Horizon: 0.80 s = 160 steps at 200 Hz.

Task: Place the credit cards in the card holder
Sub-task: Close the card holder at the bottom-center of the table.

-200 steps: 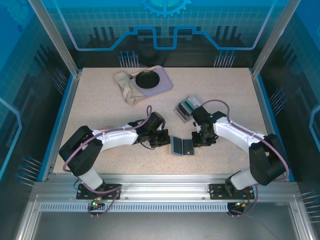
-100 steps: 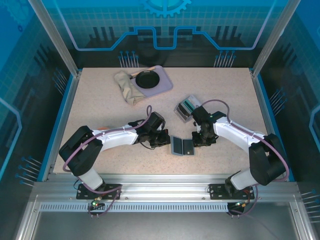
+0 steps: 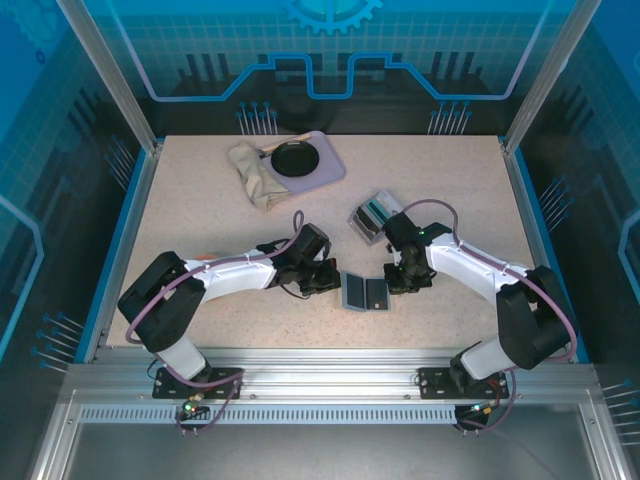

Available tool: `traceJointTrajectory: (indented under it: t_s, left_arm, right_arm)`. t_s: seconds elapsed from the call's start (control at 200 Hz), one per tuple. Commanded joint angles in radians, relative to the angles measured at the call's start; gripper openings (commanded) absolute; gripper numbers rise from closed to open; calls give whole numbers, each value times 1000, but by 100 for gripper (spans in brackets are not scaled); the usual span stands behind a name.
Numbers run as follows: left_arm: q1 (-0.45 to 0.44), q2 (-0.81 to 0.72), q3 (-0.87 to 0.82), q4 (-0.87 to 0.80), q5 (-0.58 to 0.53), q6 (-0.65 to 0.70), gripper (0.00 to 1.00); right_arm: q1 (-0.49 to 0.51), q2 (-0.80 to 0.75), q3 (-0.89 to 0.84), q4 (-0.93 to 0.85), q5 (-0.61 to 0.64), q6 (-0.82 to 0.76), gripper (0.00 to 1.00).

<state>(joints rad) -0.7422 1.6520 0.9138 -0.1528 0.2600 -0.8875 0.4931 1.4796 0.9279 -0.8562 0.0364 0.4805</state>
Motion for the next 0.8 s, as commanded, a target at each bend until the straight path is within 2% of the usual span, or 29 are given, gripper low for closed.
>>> traceJointTrajectory:
  t_s: [0.0,0.125,0.4,0.615,0.795]
  left_arm:
    - [0,-42,21,-26,10,14,0]
    - [0,-73,31,-83,-33,32,0]
    - [-2,-96,188,-373,-137,147,0]
    - [-51,57,367,-520,-156,201,0]
    - [-101,209,493,-530,-111,193,0]
  right_arm:
    - [11,-20,11,-16,-12,3,5]
    - [-10,-42,3,18,-79,-2,1]
    - [-97,-70,-69,254,-418,39,1]
    - [-126,-46,-116,365,-528,79,1]
    - [-169,-52,-173,410,-566,93,0]
